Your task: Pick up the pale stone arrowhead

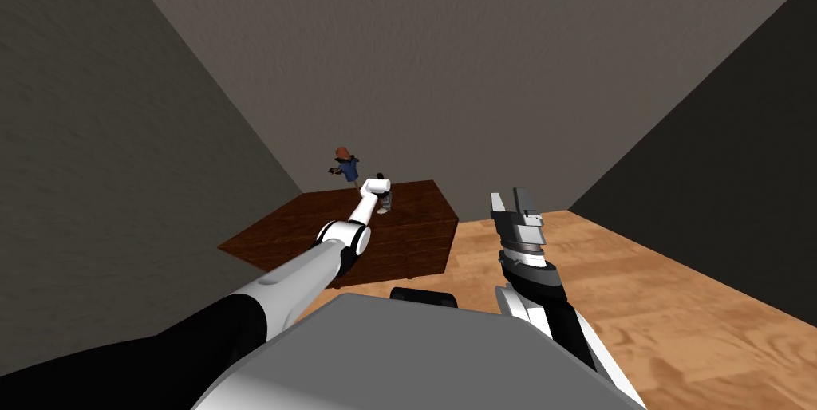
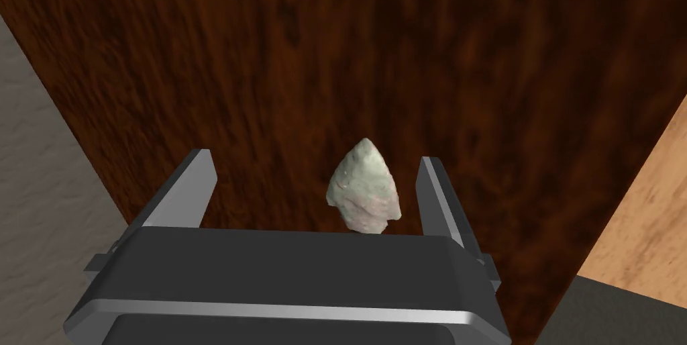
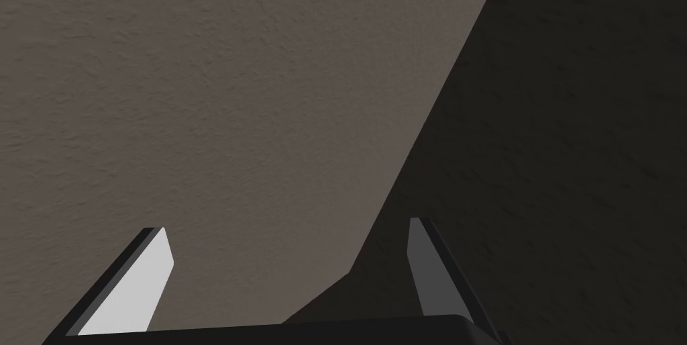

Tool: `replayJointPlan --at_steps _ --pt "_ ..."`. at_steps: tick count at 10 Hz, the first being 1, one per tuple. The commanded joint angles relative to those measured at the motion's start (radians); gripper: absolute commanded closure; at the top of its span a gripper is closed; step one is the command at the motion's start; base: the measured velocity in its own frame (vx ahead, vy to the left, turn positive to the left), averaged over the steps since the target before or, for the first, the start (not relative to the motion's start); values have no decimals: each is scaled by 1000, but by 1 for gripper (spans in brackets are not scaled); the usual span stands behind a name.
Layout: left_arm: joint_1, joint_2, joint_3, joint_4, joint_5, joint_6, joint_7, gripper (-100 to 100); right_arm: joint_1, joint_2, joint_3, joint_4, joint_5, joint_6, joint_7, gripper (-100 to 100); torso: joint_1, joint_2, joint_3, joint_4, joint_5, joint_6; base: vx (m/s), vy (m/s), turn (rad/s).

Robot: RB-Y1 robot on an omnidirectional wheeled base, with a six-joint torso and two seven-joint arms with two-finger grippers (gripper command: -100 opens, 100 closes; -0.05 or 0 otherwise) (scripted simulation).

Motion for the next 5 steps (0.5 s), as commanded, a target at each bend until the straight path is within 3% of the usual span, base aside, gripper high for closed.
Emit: replayJointPlan --at_steps 1,5 --pt "-15 -1 3 43 -2 23 8 -100 0 0 0 0 0 0 0 0 0 0 0 0 0 0 65 3 53" --pt "-76 -10 13 168 -18 117 46 -100 0 0 0 0 0 0 0 0 1 1 0 0 0 0 76 12 88"
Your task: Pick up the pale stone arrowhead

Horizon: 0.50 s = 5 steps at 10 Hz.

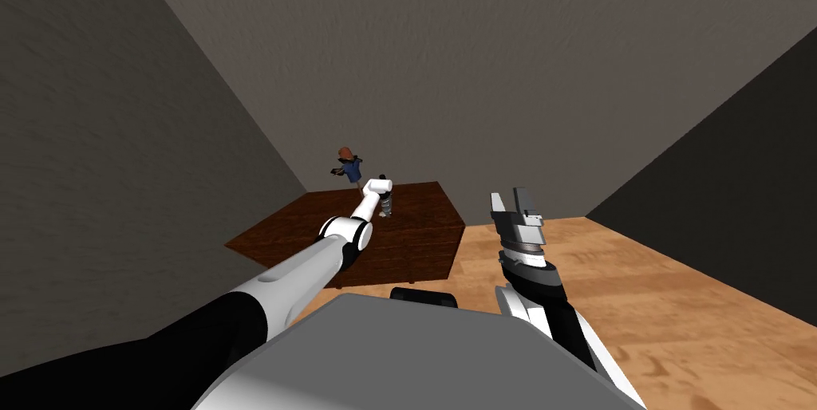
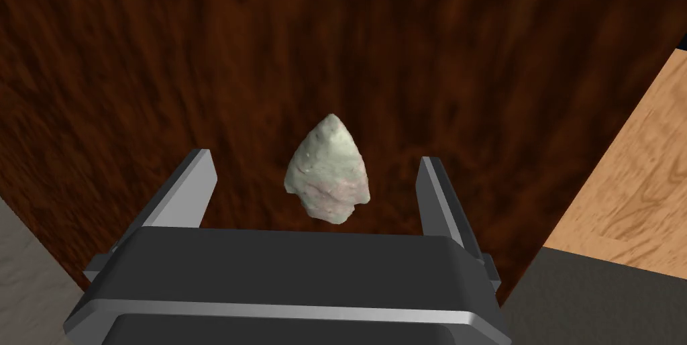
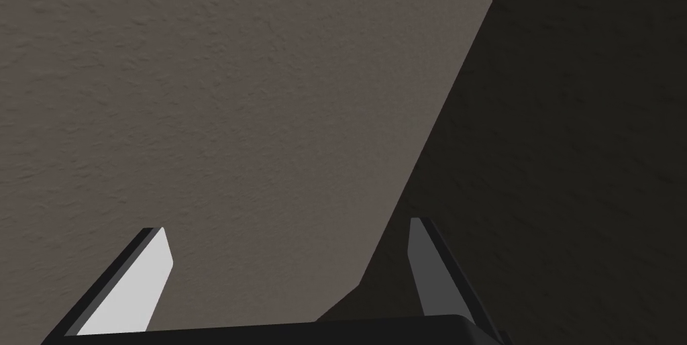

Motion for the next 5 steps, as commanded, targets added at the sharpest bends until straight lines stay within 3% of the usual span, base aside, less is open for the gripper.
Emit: replayJointPlan --at_steps 1,5 --pt "-17 0 3 39 -3 18 8 -100 0 0 0 0 0 0 0 0 0 0 0 0 0 0 82 11 43" --pt "-41 -6 7 101 -11 59 28 -100 0 0 0 0 0 0 0 0 0 3 2 1 0 0 53 9 48"
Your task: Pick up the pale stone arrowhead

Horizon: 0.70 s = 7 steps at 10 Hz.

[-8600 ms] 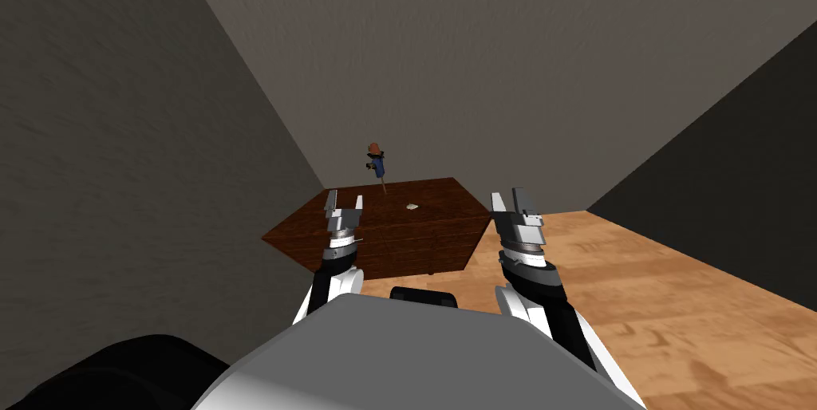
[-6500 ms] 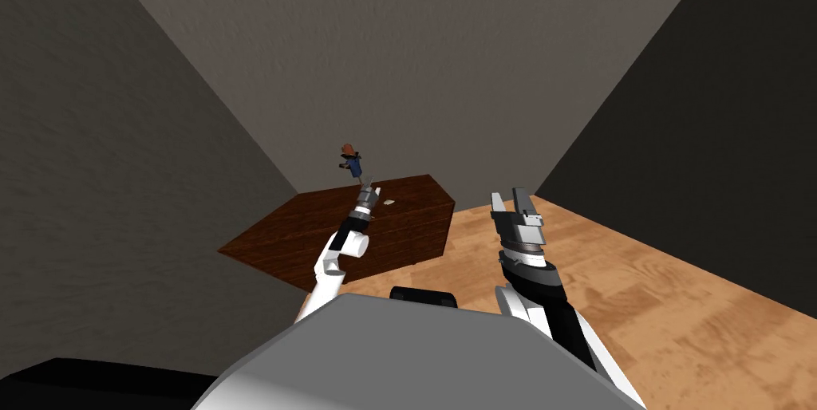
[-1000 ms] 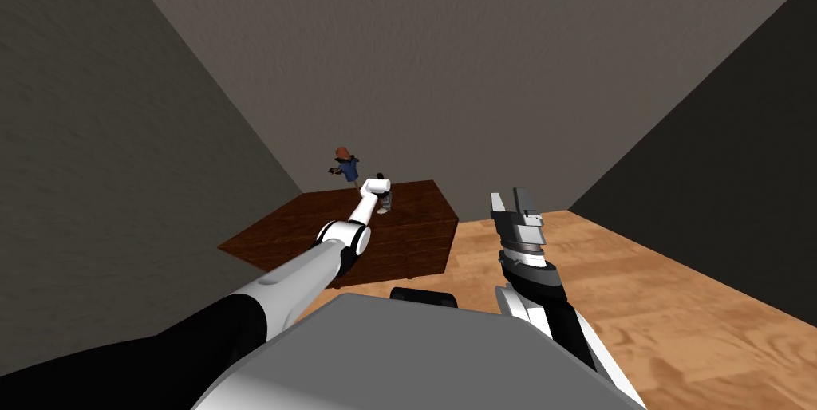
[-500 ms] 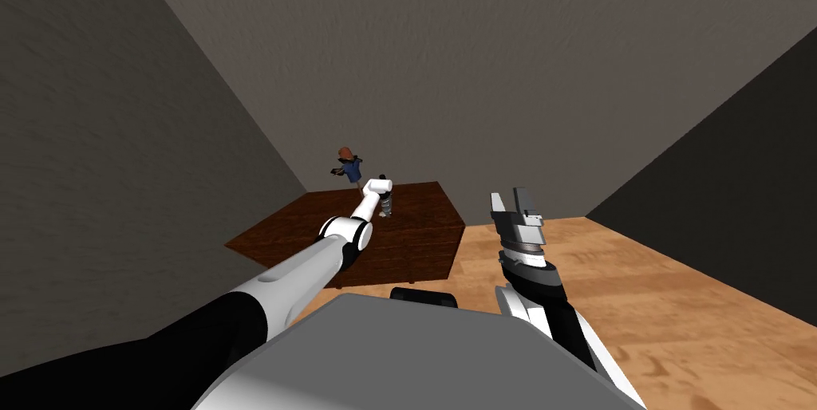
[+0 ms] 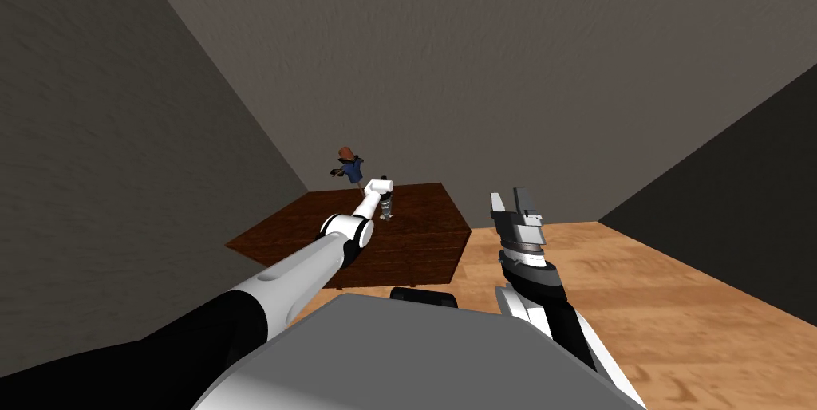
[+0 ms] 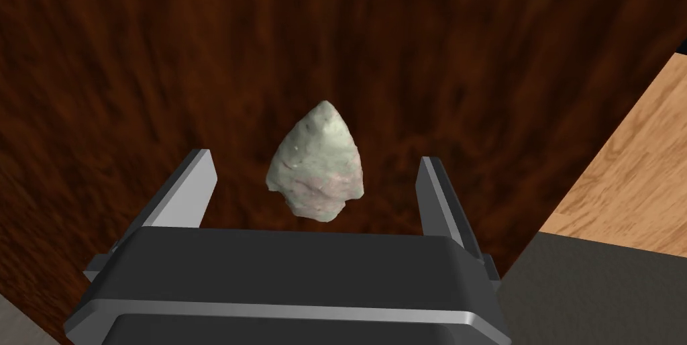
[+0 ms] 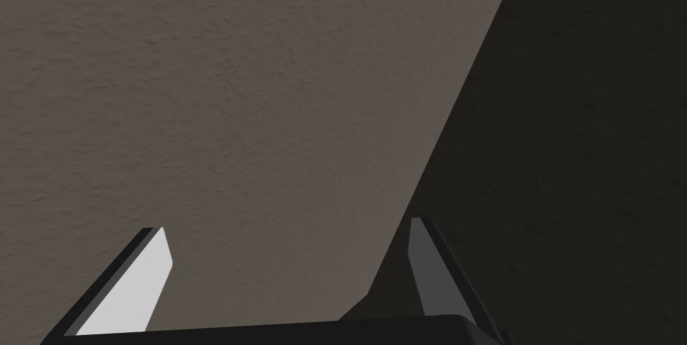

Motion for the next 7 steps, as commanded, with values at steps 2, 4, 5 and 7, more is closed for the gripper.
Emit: replayJointPlan --at_steps 2,4,5,7 --pt "-17 -4 3 50 -5 20 13 -100 0 0 0 0 0 0 0 0 0 0 0 0 0 0 58 11 48" --pt "-12 -4 3 38 -5 23 13 -100 0 0 0 0 0 0 0 0 0 0 0 0 0 0 29 6 8" --pt "-13 -4 3 41 -5 23 13 0 0 0 0 0 0 0 0 0 0 1 1 0 0 0 0 0 0" --pt "9 -9 0 55 -8 -13 10 -100 0 0 0 0 0 0 0 0 -1 2 1 0 0 0 19 -8 -2"
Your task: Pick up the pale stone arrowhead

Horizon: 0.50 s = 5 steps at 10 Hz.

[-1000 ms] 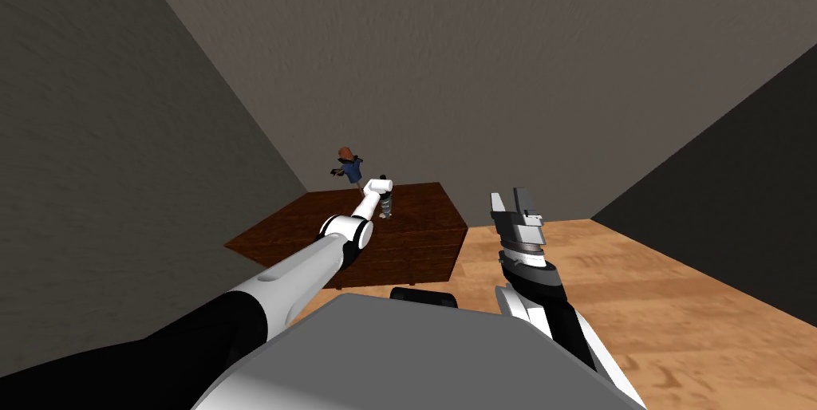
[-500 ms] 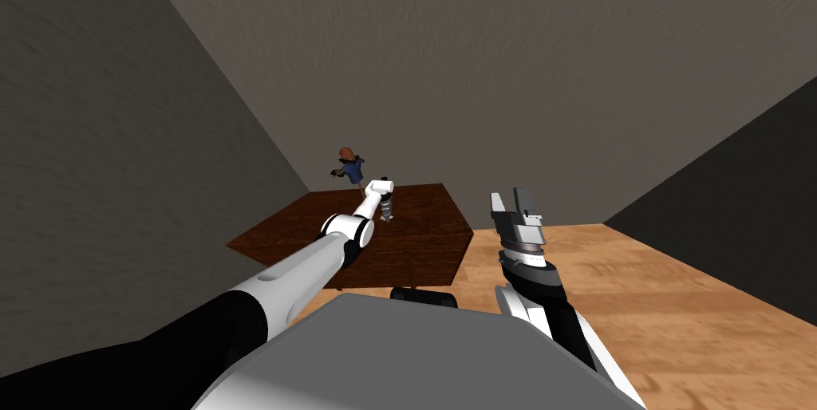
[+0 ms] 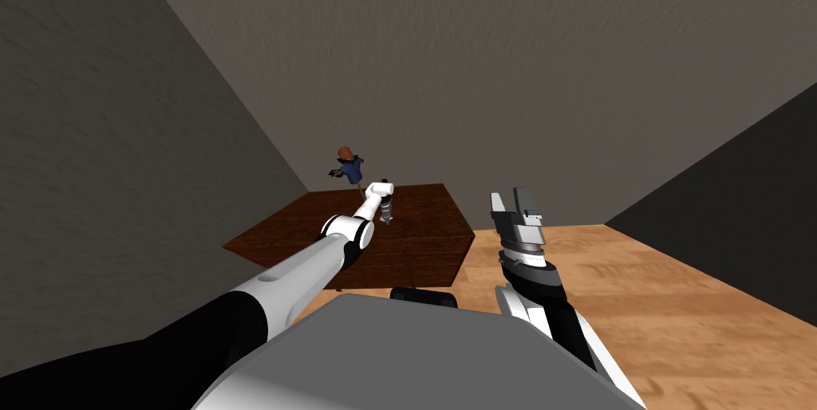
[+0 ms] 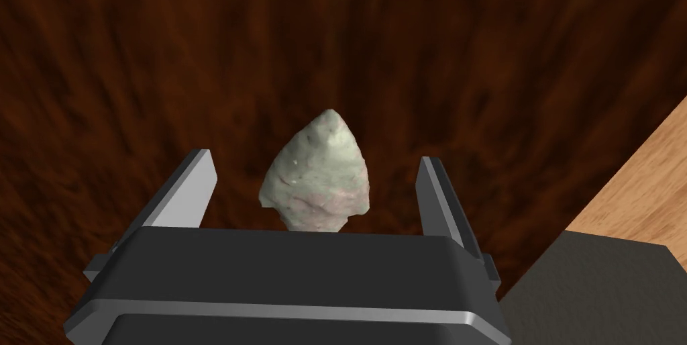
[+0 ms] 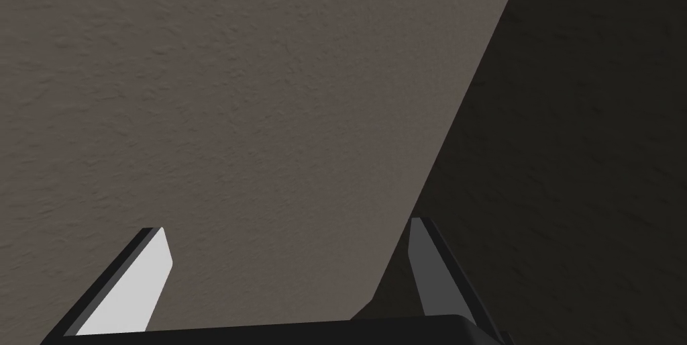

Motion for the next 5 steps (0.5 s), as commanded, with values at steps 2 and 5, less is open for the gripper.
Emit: replayJointPlan --at_steps 2,5 --pt "8 -3 -1 5 -1 -14 -1 -100 0 0 0 0 0 0 0 0 0 1 0 0 0 0 2 -4 9" --pt "9 -3 -1 5 -2 -18 0 100 0 0 0 0 0 0 0 0 1 1 0 0 0 0 0 0 0"
